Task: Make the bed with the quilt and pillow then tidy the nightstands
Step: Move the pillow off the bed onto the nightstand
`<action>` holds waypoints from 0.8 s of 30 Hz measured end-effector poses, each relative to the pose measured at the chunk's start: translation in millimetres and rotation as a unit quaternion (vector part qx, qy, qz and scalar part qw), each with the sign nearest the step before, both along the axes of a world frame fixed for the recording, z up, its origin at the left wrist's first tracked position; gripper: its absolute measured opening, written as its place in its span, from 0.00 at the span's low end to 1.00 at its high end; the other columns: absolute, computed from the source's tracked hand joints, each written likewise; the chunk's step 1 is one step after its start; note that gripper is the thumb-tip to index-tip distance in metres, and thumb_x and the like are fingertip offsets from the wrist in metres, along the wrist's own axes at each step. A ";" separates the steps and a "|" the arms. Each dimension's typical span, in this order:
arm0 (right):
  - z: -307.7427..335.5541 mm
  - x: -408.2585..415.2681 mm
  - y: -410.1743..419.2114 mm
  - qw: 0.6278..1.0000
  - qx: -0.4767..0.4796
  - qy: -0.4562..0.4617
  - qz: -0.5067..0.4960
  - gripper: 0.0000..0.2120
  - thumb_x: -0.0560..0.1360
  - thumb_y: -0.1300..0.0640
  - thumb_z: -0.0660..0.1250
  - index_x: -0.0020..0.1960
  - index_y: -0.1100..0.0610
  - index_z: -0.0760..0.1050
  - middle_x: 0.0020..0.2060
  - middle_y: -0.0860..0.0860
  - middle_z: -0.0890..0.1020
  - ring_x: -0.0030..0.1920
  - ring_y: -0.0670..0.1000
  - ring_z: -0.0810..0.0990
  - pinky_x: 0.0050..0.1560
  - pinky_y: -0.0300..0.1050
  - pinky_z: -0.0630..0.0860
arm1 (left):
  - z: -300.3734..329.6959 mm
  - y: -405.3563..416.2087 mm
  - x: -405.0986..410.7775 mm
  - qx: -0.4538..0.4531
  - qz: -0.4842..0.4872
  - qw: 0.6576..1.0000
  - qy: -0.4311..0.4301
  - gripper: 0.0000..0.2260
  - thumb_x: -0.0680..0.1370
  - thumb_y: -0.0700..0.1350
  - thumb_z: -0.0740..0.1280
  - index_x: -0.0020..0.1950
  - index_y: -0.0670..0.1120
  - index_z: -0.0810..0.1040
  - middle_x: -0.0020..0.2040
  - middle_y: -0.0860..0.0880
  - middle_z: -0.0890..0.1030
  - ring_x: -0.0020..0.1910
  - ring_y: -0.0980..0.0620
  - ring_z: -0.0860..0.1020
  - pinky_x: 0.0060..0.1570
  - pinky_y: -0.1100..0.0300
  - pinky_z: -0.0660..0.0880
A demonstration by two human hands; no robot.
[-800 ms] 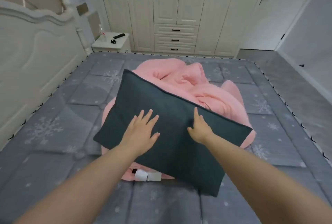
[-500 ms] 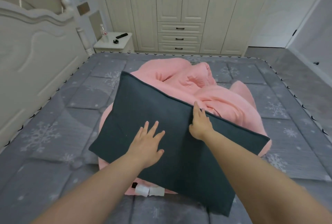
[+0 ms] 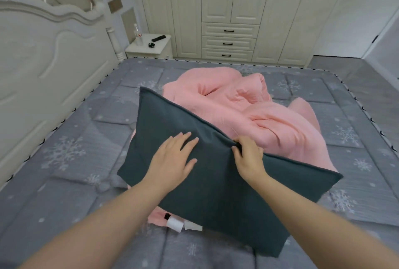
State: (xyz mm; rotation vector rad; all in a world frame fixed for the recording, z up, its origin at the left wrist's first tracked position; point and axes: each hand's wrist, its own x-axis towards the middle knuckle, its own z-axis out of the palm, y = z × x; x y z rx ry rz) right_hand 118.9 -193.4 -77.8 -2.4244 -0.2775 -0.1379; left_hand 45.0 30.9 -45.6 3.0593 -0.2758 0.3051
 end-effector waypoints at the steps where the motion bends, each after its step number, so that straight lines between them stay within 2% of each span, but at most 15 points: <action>1: 7.4 -12.7 2.6 1.000 0.000 -0.009 0.025 0.07 0.78 0.61 0.61 0.51 0.51 0.73 0.47 0.47 0.77 0.51 0.51 0.73 0.52 0.49 0.64 | 10.4 5.3 0.5 0.005 0.000 0.999 -0.042 0.23 0.78 0.53 0.63 0.73 0.50 0.68 0.72 0.49 0.70 0.72 0.48 0.67 0.73 0.52 0.62; 3: 25.1 -39.4 8.6 0.996 0.000 -0.026 0.086 0.07 0.78 0.63 0.61 0.49 0.51 0.72 0.45 0.47 0.75 0.48 0.50 0.71 0.50 0.48 0.63 | 32.9 18.9 -1.5 0.022 -0.006 0.996 -0.089 0.21 0.78 0.51 0.63 0.71 0.49 0.70 0.70 0.49 0.71 0.71 0.47 0.69 0.72 0.51 0.63; 5: 45.8 -68.3 17.5 0.988 0.005 -0.044 0.147 0.08 0.78 0.63 0.62 0.47 0.50 0.70 0.43 0.45 0.72 0.46 0.49 0.70 0.49 0.47 0.63 | 51.1 36.1 -12.9 0.050 -0.009 0.995 -0.091 0.19 0.78 0.50 0.63 0.70 0.49 0.71 0.68 0.49 0.72 0.70 0.47 0.68 0.72 0.51 0.62; 8: 79.9 -96.7 37.7 0.976 0.019 -0.045 0.212 0.11 0.78 0.62 0.64 0.47 0.46 0.68 0.42 0.40 0.71 0.46 0.45 0.69 0.50 0.46 0.63 | 73.4 63.2 -42.2 0.068 -0.018 0.997 -0.030 0.16 0.79 0.50 0.59 0.66 0.52 0.73 0.62 0.53 0.76 0.67 0.49 0.71 0.71 0.53 0.61; 10: 99.4 -108.1 54.2 0.970 0.026 -0.024 0.242 0.09 0.78 0.61 0.65 0.47 0.48 0.71 0.44 0.42 0.74 0.47 0.46 0.71 0.53 0.48 0.66 | 92.6 82.4 -68.3 0.024 -0.009 0.999 0.030 0.13 0.79 0.50 0.59 0.62 0.54 0.75 0.57 0.55 0.78 0.60 0.52 0.74 0.66 0.55 0.65; 13: 125.1 -129.1 85.5 0.956 0.021 -0.017 0.293 0.06 0.76 0.61 0.66 0.47 0.50 0.74 0.44 0.44 0.77 0.48 0.49 0.75 0.53 0.53 0.73 | 120.6 112.7 -120.0 -0.083 0.035 0.994 0.057 0.09 0.77 0.53 0.65 0.55 0.56 0.78 0.51 0.58 0.77 0.53 0.56 0.77 0.53 0.56 0.73; 16: 144.1 -157.2 121.0 0.946 0.022 -0.019 0.323 0.08 0.75 0.62 0.67 0.44 0.49 0.73 0.42 0.46 0.77 0.46 0.50 0.75 0.51 0.53 0.73 | 134.7 132.9 -174.8 -0.137 0.078 0.986 0.064 0.08 0.76 0.55 0.66 0.52 0.56 0.78 0.48 0.59 0.76 0.49 0.59 0.76 0.51 0.54 0.75; 19: 160.8 -192.2 160.9 0.920 0.008 -0.017 0.392 0.04 0.75 0.62 0.68 0.45 0.55 0.74 0.42 0.49 0.77 0.45 0.51 0.75 0.47 0.47 0.71 | 144.4 147.0 -236.0 -0.146 0.129 0.980 0.050 0.07 0.77 0.55 0.65 0.50 0.55 0.78 0.47 0.57 0.75 0.48 0.58 0.75 0.51 0.52 0.75; 24: 180.0 -261.1 229.0 0.870 0.017 0.007 0.492 0.05 0.75 0.62 0.68 0.50 0.55 0.75 0.45 0.47 0.75 0.45 0.47 0.73 0.42 0.30 0.66 | 158.9 160.7 -350.0 -0.130 0.234 0.961 -0.065 0.06 0.78 0.54 0.66 0.44 0.53 0.75 0.41 0.58 0.71 0.43 0.59 0.70 0.44 0.61 0.70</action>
